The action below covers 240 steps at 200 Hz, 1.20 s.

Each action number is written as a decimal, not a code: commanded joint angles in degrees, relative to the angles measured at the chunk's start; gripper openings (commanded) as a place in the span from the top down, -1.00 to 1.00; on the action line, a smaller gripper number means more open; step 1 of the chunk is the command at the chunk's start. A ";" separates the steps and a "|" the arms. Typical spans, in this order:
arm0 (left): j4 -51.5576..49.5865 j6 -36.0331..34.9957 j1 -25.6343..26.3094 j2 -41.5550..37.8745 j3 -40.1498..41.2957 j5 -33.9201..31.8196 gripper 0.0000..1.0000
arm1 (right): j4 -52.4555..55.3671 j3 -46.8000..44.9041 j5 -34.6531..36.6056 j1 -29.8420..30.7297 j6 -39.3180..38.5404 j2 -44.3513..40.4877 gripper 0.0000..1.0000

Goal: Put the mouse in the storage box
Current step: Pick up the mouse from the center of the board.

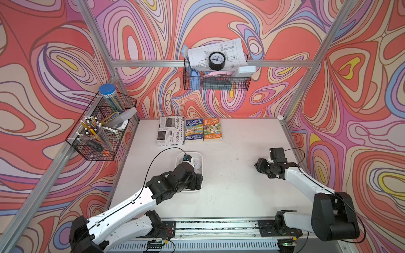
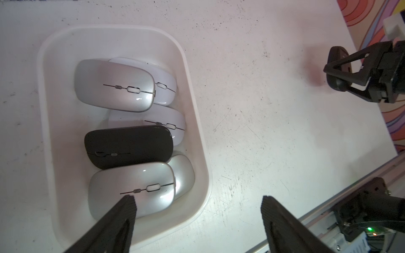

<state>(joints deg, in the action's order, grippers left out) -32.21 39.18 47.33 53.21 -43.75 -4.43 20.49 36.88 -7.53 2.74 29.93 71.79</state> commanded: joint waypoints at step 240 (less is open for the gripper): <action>13.67 4.20 -6.67 6.88 -6.40 33.82 -0.24 | -47.23 -6.75 -25.78 40.67 -38.42 -1.13 0.18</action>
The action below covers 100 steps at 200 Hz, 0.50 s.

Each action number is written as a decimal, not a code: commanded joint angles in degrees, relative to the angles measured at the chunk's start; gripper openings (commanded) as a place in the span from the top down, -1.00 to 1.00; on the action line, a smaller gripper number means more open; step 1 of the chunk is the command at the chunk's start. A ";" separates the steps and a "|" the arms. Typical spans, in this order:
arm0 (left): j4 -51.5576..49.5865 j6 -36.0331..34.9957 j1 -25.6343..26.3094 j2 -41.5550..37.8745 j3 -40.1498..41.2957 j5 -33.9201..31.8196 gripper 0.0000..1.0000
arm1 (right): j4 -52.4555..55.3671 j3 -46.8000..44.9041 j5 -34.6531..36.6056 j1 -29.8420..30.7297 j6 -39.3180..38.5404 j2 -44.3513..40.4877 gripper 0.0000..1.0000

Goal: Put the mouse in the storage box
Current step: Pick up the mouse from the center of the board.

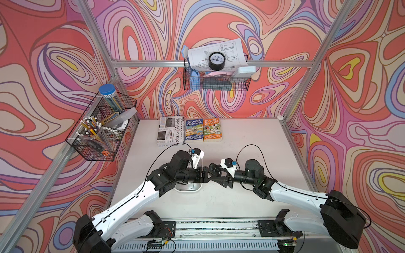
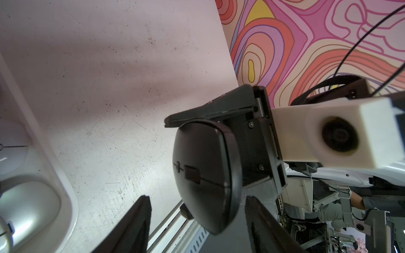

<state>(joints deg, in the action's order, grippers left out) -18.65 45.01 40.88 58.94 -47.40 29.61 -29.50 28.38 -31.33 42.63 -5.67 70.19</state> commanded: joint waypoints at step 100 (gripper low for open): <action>-1.53 -2.84 -0.28 4.44 -5.14 -1.48 0.68 | 6.53 2.86 -3.54 1.16 -4.65 1.37 0.18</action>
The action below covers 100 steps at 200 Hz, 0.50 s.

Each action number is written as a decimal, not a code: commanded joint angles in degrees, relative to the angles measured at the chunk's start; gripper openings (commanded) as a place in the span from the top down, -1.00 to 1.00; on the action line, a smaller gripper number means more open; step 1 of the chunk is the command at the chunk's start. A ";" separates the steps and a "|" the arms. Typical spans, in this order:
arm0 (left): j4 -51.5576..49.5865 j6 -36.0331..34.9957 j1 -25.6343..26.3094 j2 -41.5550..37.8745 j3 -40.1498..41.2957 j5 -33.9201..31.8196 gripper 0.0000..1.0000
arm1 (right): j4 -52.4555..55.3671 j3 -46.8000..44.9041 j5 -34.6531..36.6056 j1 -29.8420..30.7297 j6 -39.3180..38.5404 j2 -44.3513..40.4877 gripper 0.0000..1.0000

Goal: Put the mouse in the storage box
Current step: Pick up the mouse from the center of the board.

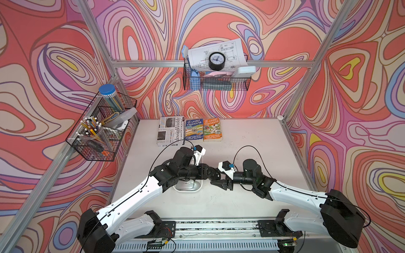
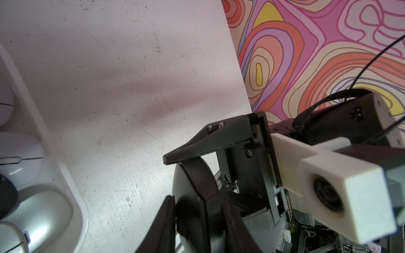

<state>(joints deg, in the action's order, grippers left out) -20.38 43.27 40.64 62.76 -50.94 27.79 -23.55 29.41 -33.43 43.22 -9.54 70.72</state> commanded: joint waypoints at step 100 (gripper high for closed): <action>-5.03 -2.20 -0.04 -1.14 -1.74 -9.06 1.00 | -2.34 -0.35 2.55 0.63 1.82 1.35 -0.90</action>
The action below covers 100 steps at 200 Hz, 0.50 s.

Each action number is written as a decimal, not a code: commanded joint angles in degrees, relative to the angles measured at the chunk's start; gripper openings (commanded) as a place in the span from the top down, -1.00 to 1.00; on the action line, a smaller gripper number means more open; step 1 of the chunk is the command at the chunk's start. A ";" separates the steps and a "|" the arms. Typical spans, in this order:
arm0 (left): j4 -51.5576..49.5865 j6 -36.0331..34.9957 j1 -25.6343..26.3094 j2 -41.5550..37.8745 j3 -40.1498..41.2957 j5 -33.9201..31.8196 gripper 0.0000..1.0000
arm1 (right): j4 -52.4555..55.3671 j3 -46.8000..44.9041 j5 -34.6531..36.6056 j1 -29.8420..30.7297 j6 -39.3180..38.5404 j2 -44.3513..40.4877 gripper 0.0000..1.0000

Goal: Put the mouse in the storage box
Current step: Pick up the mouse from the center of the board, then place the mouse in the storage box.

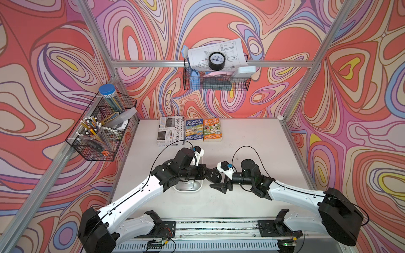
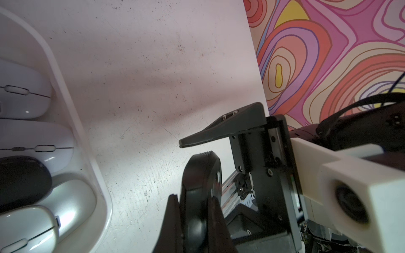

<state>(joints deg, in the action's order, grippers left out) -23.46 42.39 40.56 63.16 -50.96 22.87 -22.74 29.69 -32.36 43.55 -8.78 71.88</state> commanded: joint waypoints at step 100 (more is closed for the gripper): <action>-23.16 -10.61 -0.92 1.21 -12.45 -31.04 1.00 | -4.15 -4.44 8.86 0.22 2.31 -3.31 -0.97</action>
<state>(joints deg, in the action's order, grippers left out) -37.65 36.82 40.07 62.89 -58.85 4.75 -25.32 26.79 -26.26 43.59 -7.22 70.22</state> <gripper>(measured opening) 0.085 0.982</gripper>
